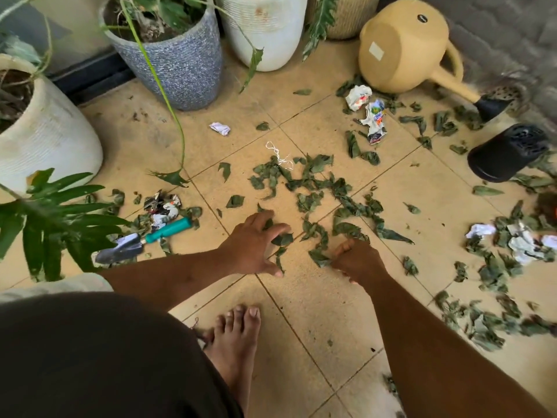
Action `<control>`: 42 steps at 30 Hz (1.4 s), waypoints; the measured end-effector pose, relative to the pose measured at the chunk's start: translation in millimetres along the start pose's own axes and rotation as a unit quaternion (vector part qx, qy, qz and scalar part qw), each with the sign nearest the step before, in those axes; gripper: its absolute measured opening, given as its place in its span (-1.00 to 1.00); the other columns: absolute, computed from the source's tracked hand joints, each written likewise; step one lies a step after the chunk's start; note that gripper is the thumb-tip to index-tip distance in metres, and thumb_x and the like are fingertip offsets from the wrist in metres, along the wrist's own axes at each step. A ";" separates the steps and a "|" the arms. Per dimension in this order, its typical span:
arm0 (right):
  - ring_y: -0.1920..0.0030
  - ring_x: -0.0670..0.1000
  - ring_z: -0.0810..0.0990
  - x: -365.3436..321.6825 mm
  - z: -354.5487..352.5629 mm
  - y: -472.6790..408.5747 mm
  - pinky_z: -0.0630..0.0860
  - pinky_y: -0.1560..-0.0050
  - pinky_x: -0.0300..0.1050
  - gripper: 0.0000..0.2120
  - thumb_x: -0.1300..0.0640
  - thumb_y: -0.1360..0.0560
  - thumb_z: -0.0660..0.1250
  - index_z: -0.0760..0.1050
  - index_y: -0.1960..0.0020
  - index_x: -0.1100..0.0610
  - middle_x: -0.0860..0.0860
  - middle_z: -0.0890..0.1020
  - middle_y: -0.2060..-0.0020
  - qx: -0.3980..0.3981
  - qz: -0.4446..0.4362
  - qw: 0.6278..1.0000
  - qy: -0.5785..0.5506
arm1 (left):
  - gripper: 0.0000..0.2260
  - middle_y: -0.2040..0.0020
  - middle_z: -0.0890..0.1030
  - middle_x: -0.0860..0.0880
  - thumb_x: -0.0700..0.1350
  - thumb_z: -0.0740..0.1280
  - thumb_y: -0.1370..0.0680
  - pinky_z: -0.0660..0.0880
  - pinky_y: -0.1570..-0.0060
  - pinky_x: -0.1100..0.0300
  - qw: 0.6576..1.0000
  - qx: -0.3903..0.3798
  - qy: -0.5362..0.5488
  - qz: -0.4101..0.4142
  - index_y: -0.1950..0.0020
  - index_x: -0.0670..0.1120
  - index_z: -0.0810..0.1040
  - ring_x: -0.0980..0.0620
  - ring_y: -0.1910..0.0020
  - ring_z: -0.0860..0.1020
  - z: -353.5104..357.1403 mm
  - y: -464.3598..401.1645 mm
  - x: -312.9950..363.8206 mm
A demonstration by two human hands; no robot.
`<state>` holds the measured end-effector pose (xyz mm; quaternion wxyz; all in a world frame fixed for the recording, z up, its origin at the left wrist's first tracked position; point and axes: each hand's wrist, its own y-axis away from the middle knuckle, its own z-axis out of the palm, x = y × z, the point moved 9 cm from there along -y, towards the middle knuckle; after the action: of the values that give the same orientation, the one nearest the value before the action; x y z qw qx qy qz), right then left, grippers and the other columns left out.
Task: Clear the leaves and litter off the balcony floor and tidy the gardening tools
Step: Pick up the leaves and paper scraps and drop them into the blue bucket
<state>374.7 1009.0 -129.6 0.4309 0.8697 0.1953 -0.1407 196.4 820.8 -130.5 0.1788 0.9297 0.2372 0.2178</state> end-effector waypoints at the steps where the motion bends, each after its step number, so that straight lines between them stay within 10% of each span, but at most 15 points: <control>1: 0.18 0.10 0.72 2.8 4.1 1.9 0.73 0.17 0.08 -0.68 0.02 -0.33 0.62 0.61 -0.01 0.06 0.06 0.72 0.16 0.001 0.005 1.000 -0.016 | 0.00 -0.65 0.11 -0.14 0.42 0.56 -0.34 0.37 -0.49 -0.25 1.000 0.008 -0.020 0.011 -0.67 0.18 0.22 -0.26 -0.60 0.17 2.8 -2.6 3.0; 11: 0.16 -0.06 0.61 -8.0 25.7 -0.2 0.53 0.24 -0.15 -0.72 -0.06 -0.38 0.59 0.52 0.08 -0.05 -0.11 0.64 0.16 0.068 -0.037 0.997 0.022 | -0.87 -0.18 0.52 -0.01 -0.08 0.53 -0.55 0.57 -0.09 -0.02 0.989 0.074 0.018 0.126 -0.06 -0.05 0.67 -0.04 -0.13 0.46 7.1 -4.4 29.2; 16: 0.16 -0.07 0.61 -8.8 32.7 -7.2 0.40 0.34 -0.24 -0.88 0.04 -0.45 0.51 0.57 0.18 -0.06 -0.10 0.65 0.18 0.056 -0.024 0.998 0.036 | -0.87 -0.21 0.58 -0.02 -0.15 0.53 -0.52 0.60 -0.01 0.08 0.993 0.067 0.049 0.086 -0.03 -0.10 0.65 -0.01 -0.05 0.61 1.9 -10.0 23.9; 21: 0.26 0.00 0.61 -9.4 26.8 -11.0 0.55 0.33 -0.14 -0.92 0.23 -0.48 0.50 0.66 0.05 0.23 0.05 0.68 0.22 0.003 0.014 0.976 -0.217 | -0.79 -0.08 0.72 -0.02 -0.18 0.64 -0.41 0.63 -0.03 0.04 0.981 0.039 0.188 -0.036 0.14 0.00 0.63 0.00 -0.03 0.68 -8.4 -13.0 -0.7; 26: 0.34 0.08 0.67 -12.6 22.9 -7.0 0.49 0.42 -0.09 -0.76 0.50 -0.36 0.17 0.48 0.09 0.26 0.20 0.69 0.22 -0.014 0.096 0.886 -0.454 | -0.83 0.04 0.75 -0.04 -0.23 0.62 -0.44 0.59 -0.01 0.02 0.878 0.011 0.436 -0.196 0.15 -0.05 0.66 -0.04 0.06 0.68 0.0 3.6 -31.9; 33: 0.38 0.05 0.54 -50.1 47.1 2.0 0.50 0.36 -0.10 -0.70 0.49 -0.44 0.14 0.54 0.08 0.19 0.12 0.52 0.34 -0.097 0.048 0.916 -0.386 | -0.72 -0.10 0.75 -0.20 -0.44 0.35 -0.62 0.66 0.20 0.23 0.658 -0.002 0.726 -0.200 -0.28 -0.22 0.64 0.00 0.13 0.76 -4.8 20.9 -6.6; 42: 0.06 0.21 0.68 -104.3 90.0 25.7 0.67 0.03 0.07 -0.80 0.22 -0.50 0.45 0.58 -0.09 0.25 0.30 0.68 -0.13 -0.268 0.046 0.842 -0.467 | -0.80 0.00 0.76 -0.18 -0.41 0.33 -0.61 0.67 0.10 0.17 0.656 0.058 0.710 -0.250 -0.06 -0.22 0.73 -0.05 0.04 0.69 -9.9 34.0 -12.1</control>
<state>287.4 899.6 -121.7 0.6932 0.5597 -0.0390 -0.4524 194.3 788.8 -111.2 -0.0506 0.4065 0.5276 0.7442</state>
